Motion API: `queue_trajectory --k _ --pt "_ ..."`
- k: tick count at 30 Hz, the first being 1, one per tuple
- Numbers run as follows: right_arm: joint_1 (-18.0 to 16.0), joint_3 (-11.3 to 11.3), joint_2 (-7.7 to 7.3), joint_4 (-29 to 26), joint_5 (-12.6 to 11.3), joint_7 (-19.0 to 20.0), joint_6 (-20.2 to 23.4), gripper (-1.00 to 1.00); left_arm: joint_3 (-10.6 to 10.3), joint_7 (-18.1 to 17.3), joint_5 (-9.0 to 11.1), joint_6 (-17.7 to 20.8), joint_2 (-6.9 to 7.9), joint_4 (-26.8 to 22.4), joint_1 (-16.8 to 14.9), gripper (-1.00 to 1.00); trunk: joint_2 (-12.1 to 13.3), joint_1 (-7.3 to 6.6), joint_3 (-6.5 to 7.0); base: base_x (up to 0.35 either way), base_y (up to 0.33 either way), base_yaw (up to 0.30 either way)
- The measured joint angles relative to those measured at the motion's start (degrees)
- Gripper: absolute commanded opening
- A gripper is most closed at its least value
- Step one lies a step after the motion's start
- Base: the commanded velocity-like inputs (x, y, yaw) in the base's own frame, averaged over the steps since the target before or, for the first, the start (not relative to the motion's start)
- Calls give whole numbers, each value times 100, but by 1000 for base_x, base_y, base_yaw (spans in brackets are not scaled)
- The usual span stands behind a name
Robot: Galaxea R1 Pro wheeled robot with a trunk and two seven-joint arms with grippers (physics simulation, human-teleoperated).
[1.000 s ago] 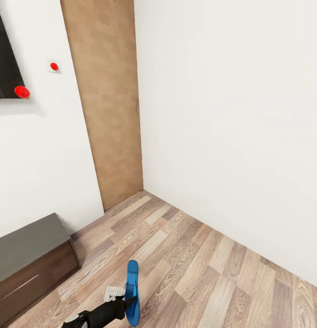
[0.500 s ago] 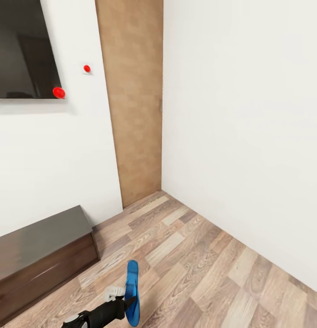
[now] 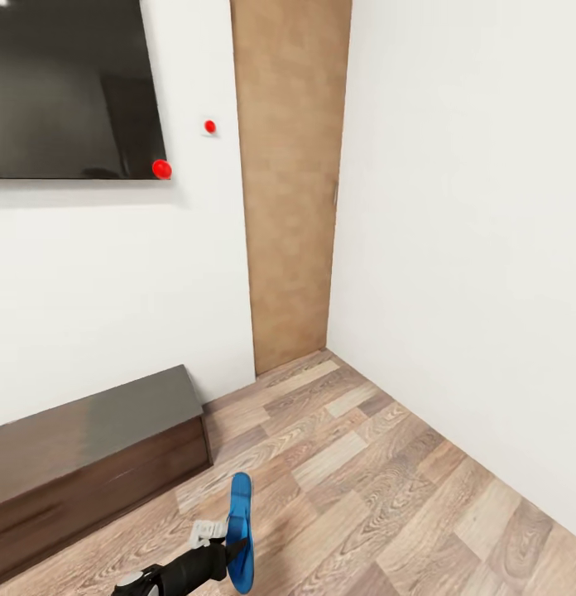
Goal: In the bedroom, move the book from the bed onto either nightstand, and place the two sandals side by side next to the bed.
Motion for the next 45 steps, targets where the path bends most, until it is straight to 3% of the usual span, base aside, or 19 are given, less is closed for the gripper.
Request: queue_trajectory --k 22,32,45 --pt "0 0 4 0 19 0 0 100 -2 0 0 0 -4 0 0 -100 0 0 0 0 0 293" --pt "0 0 3 0 19 0 0 100 0 0 0 6 -2 -2 0 -100 0 -2 0 200 0 293" --pt "0 0 4 0 19 0 0 100 1 0 0 1 -3 0 0 -100 0 0 0 21 0 293"
